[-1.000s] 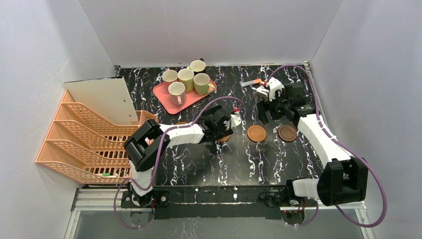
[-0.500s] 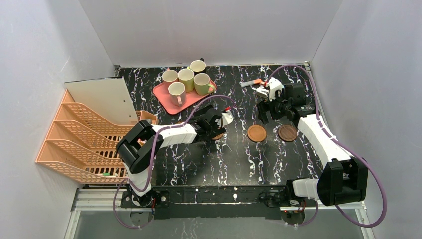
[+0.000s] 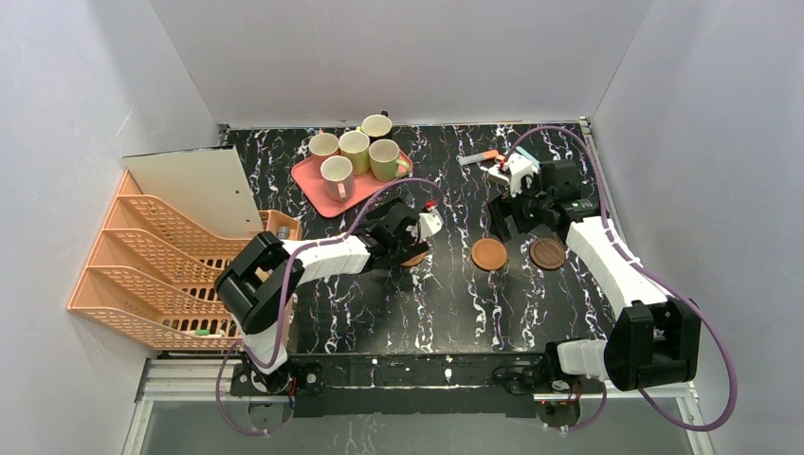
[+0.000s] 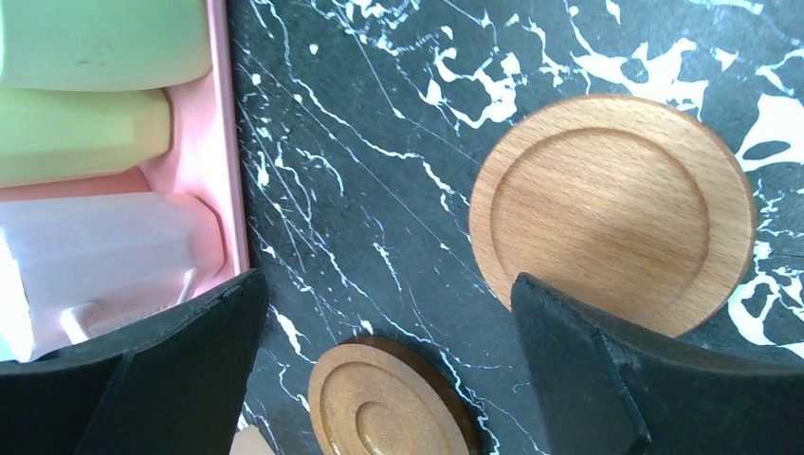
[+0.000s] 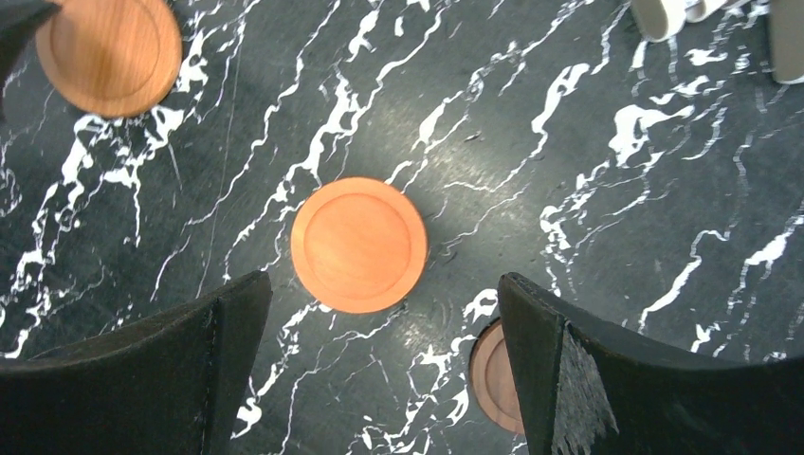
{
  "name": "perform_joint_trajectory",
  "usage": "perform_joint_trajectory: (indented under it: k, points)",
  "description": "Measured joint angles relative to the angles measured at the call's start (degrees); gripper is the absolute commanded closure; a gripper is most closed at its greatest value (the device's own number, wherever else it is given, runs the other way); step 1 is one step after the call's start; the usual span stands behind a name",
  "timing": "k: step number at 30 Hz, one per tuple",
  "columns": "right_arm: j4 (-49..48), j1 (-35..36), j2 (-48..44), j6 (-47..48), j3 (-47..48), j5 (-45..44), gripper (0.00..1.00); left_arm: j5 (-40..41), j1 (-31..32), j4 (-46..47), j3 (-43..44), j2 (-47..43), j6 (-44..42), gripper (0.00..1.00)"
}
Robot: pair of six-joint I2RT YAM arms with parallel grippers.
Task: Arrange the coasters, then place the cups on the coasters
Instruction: Move the coaster to the center of the board.
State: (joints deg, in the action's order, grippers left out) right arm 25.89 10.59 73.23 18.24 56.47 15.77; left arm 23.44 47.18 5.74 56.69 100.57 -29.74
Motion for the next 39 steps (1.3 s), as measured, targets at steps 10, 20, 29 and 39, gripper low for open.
perform_joint_trajectory:
  k: [10,20,29,39]
  points:
    - [3.85,5.49,5.01,3.74,-1.33,-2.38,0.01,-3.39,-2.08,0.83,-1.77,-11.82,1.27,0.02]
    - [-2.12,8.52,10.32,6.97,-3.72,-14.16,0.01,-6.99,-14.32,1.81,-17.09,-35.30,2.54,0.02]
    - [-7.15,11.80,17.14,8.35,-3.78,-19.19,0.01,-6.60,-21.40,1.79,-30.82,-49.37,4.13,0.02]
    - [-9.73,17.57,21.07,7.61,-1.05,-20.20,0.01,-4.72,-22.75,4.20,-35.76,-50.18,6.34,0.02]
